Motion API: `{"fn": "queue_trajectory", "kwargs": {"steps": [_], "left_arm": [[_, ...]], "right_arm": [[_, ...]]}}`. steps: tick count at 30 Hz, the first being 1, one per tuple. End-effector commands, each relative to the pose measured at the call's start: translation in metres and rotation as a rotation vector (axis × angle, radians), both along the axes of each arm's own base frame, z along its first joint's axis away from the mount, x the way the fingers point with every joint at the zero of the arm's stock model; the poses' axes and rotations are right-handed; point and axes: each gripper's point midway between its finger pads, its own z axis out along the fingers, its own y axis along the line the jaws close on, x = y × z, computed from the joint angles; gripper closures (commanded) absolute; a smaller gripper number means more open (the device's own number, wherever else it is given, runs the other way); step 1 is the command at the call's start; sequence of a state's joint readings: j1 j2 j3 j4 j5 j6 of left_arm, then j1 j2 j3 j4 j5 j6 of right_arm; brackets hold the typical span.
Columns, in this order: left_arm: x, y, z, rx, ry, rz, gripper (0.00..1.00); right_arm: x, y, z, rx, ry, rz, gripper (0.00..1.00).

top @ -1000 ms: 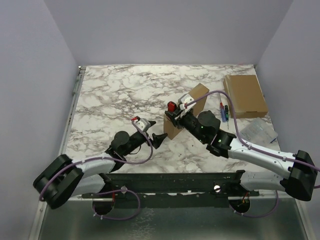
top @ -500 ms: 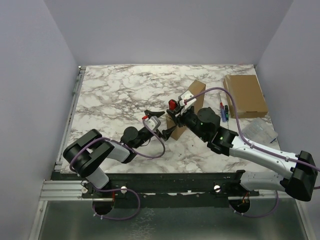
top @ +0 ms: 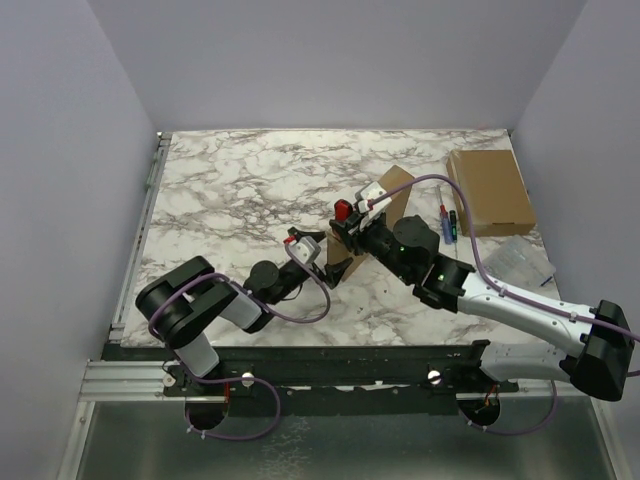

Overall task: Unpack the express box
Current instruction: Cut the express box at the center of the board.

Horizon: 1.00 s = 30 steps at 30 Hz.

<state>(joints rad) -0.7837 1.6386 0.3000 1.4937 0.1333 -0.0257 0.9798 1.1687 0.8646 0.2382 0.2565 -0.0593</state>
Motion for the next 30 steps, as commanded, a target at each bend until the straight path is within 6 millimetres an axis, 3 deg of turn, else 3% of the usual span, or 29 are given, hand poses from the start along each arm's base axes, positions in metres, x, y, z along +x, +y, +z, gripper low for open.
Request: {"fn": "queue_trajectory", "kwargs": {"steps": [1,5,7,11,16,20,30], "left_arm": [[0.018,0.000,0.034,-0.123,-0.075,0.098,0.04],[0.028,0.000,0.034,-0.136,-0.083,0.178,0.06],[0.029,-0.002,0.033,-0.100,-0.120,0.195,0.14],[0.025,0.002,0.031,-0.073,-0.180,0.210,0.43],[0.013,0.001,0.015,-0.019,-0.197,0.152,0.60],[0.006,-0.002,0.011,-0.028,-0.169,0.116,0.62],[-0.003,-0.008,0.008,-0.042,-0.142,0.054,0.64]], "right_arm": [[-0.002,0.005,0.020,0.080,-0.044,-0.003,0.99],[-0.004,0.006,0.019,0.076,-0.073,-0.002,0.99],[-0.005,0.007,0.019,0.078,-0.090,0.003,0.99],[-0.005,0.010,0.023,0.098,-0.111,0.005,0.99],[-0.001,0.011,0.036,0.133,-0.140,-0.007,0.99],[0.004,0.015,0.044,0.150,-0.162,-0.019,0.99],[0.017,0.031,0.044,0.145,-0.222,-0.028,0.99]]}}
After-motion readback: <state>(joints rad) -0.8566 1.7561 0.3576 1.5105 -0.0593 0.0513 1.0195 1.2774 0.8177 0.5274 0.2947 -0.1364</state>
